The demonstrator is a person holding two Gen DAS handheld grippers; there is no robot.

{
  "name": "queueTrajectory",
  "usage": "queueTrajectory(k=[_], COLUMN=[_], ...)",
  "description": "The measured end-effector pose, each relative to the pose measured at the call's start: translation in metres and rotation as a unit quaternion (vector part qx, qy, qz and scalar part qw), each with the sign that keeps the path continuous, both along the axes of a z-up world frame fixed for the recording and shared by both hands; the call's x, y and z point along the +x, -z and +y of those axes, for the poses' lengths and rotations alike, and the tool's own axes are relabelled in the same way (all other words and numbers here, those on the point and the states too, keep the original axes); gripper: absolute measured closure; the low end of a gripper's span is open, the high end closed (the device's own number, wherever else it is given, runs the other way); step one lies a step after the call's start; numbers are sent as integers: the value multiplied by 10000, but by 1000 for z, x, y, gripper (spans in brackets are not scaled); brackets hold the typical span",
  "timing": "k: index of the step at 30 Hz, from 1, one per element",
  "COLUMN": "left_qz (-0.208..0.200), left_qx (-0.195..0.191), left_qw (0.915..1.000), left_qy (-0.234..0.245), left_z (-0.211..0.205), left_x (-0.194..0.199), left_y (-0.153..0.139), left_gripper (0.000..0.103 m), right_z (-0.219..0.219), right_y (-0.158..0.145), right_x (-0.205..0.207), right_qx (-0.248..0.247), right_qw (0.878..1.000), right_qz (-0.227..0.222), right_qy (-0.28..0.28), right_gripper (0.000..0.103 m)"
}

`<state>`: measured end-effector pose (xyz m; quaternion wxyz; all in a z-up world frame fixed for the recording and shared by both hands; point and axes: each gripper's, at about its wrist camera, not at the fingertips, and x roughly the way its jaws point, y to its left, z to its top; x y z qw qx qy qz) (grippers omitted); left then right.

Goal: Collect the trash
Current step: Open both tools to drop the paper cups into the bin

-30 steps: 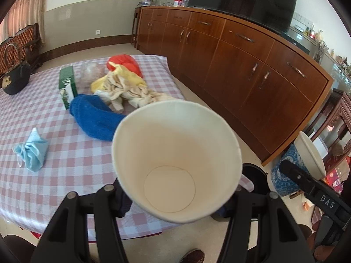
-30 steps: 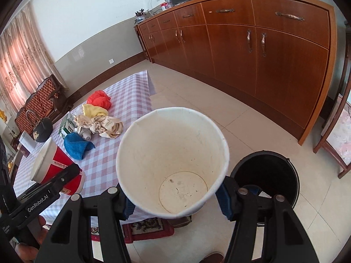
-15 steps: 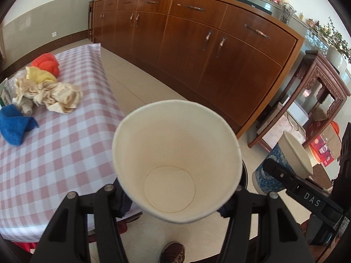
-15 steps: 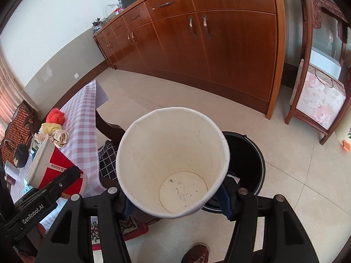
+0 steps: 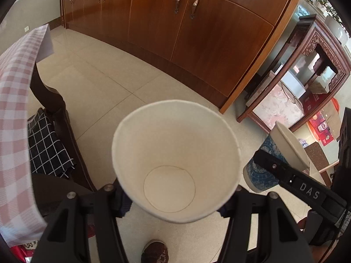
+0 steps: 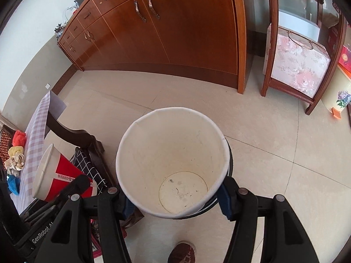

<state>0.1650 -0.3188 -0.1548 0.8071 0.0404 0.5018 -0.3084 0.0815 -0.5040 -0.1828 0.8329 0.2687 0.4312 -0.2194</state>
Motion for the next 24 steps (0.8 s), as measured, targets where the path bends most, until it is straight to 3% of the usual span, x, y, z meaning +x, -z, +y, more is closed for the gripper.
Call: queueTrajectory(k=[12,15,18,24], left_qz=[465,534,457,4], left_qx=[286,282,286,313], left_qw=[9985,9981,9985,9995], left_qy=[97,87,53,-86], left_z=[-25,-33,-36,-29], left_x=[15,20,22,21], left_y=[39,44,43,25], left_gripper=[38,23,17,17], right_z=[-33,-38,-44,-52], right_y=[49,53,54,37], right_x=[34,38,36,20], right_qx=[322,288,208,57], right_qw=[9980,9973,9965,9957], right_qz=[517,625,679,456], right_qy=[156,269,432,798], right_gripper=[38,35,24,24])
